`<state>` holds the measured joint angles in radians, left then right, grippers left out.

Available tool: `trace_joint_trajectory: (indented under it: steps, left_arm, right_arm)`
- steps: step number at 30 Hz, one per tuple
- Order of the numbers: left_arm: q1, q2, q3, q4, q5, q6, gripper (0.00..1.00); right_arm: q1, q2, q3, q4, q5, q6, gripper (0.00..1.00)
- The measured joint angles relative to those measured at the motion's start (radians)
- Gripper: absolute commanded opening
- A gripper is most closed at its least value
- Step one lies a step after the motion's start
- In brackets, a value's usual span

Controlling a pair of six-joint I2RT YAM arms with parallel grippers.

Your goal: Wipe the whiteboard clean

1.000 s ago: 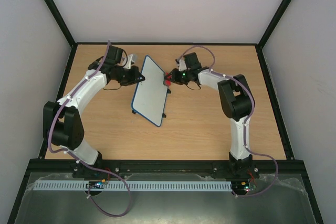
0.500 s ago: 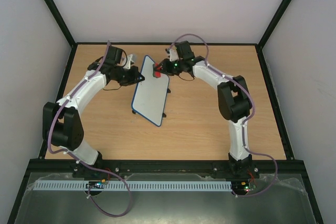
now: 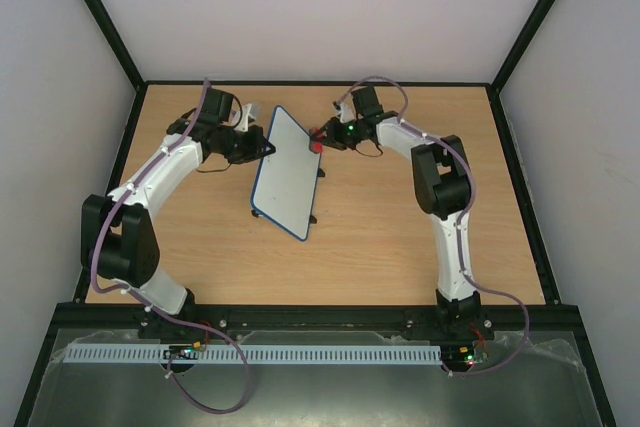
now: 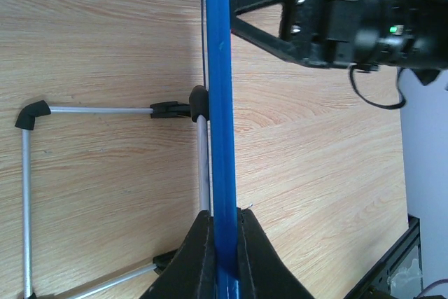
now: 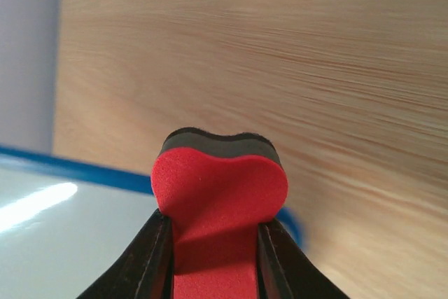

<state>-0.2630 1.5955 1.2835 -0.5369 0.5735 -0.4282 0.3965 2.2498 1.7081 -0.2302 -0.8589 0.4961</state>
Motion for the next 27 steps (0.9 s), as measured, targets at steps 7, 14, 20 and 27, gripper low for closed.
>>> trace_joint_trajectory:
  steps: [7,14,20,27]
  left_arm:
    - [0.0,-0.001,0.0,0.0,0.001,-0.005,0.02]
    - [0.0,-0.01,-0.011,0.004,0.0,-0.002,0.02]
    - [0.0,-0.012,-0.013,0.006,-0.001,-0.002,0.03]
    - [0.003,-0.01,-0.013,0.005,-0.001,-0.002,0.02]
  right_arm:
    - [-0.044,0.061,-0.002,-0.05,0.023,-0.018,0.02]
    - [-0.01,0.021,0.024,-0.113,0.084,-0.024,0.02]
    - [0.08,-0.092,0.02,-0.119,0.064,-0.006,0.02]
    - [0.098,-0.113,-0.008,-0.079,-0.035,0.005,0.02]
